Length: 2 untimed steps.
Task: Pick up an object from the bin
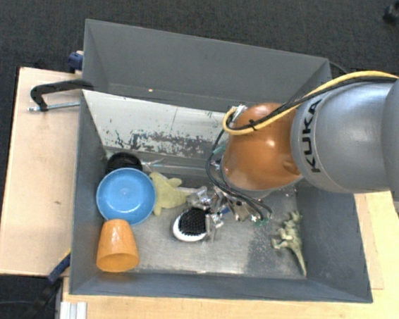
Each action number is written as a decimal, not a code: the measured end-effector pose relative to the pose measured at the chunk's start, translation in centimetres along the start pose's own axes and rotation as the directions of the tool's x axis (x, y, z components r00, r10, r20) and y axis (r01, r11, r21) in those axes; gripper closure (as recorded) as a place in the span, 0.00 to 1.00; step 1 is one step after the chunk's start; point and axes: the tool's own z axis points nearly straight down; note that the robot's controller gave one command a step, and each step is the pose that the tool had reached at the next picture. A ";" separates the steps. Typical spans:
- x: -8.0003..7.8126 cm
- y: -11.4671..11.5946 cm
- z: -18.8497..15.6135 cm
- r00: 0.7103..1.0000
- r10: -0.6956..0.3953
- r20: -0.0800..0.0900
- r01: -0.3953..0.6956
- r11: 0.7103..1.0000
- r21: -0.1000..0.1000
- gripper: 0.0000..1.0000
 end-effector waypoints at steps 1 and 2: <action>1.0 1.2 -11.9 0.972 -0.235 0.001 0.235 0.972 0.002 1.00; 0.7 0.7 -22.6 0.972 -0.236 0.004 0.236 0.972 0.005 1.00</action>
Offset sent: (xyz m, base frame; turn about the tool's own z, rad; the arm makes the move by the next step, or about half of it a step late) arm -0.0174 0.0039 0.1155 -0.2372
